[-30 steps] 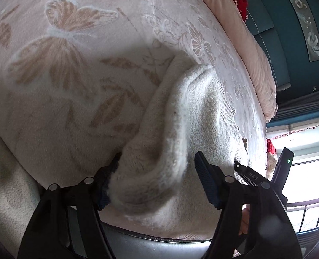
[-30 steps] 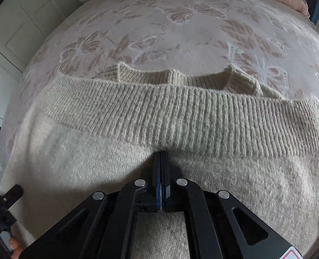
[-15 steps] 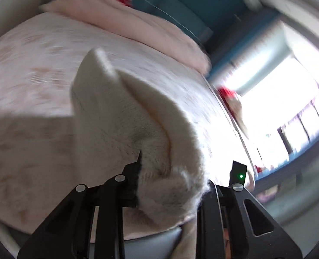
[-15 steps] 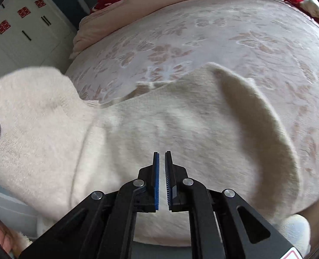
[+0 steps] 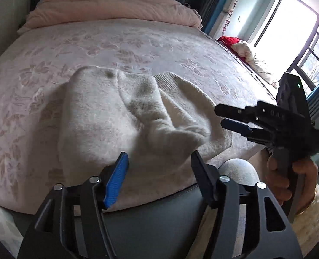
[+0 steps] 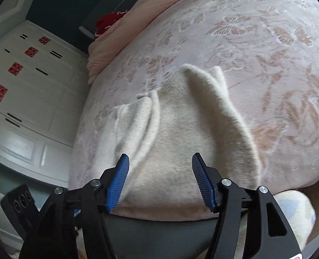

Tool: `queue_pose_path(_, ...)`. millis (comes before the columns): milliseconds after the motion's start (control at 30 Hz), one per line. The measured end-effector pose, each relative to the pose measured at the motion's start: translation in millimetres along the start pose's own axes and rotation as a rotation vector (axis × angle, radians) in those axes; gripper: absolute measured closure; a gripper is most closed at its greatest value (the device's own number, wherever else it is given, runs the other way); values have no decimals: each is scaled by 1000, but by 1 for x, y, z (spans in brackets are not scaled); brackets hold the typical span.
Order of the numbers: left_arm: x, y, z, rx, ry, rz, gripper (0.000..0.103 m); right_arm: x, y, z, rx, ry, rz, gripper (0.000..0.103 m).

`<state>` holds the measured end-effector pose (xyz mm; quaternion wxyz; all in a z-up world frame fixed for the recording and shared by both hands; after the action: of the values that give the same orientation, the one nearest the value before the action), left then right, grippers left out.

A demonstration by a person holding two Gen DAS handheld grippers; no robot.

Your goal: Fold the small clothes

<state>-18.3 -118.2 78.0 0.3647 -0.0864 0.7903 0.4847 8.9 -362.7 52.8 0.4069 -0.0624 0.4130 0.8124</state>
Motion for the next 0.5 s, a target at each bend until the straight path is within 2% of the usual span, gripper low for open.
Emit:
queue_pose_path(67, 9, 8, 3, -43, -18, 6, 39, 0, -19, 14, -27, 3, 46, 40)
queue_pose_path(167, 23, 2, 19, -125, -23, 44, 39, 2, -49, 32, -2, 12, 124, 38)
queue_pose_path(300, 34, -1, 39, -155, 27, 52, 39, 7, -81, 41, 22, -17, 199, 40)
queue_pose_path(333, 35, -3, 40, -162, 24, 50, 39, 9, -88, 45, 9, -25, 213, 44)
queue_pose_path(400, 36, -5, 41, -175, 12, 46, 39, 11, -98, 55, 4, -27, 239, 75)
queue_pose_path(467, 34, -6, 40, -182, 9, 49, 39, 9, -97, 70, 32, 23, 227, 85)
queue_pose_path(500, 32, -7, 40, -183, 17, 50, 39, 4, -90, 81, 22, 54, 203, 87)
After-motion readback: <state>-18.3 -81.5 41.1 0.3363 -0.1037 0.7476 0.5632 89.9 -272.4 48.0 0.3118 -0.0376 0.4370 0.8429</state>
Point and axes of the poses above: each gripper's, at about its wrist camera, not at the fingertips, and y roughly against the way its jaws point, z to its left, x to its underside, the point moved 1 cm from there along -y, roughly the way its jaws point, and after that the axes turned 7 degrees about -z, right-handed, at the moved point
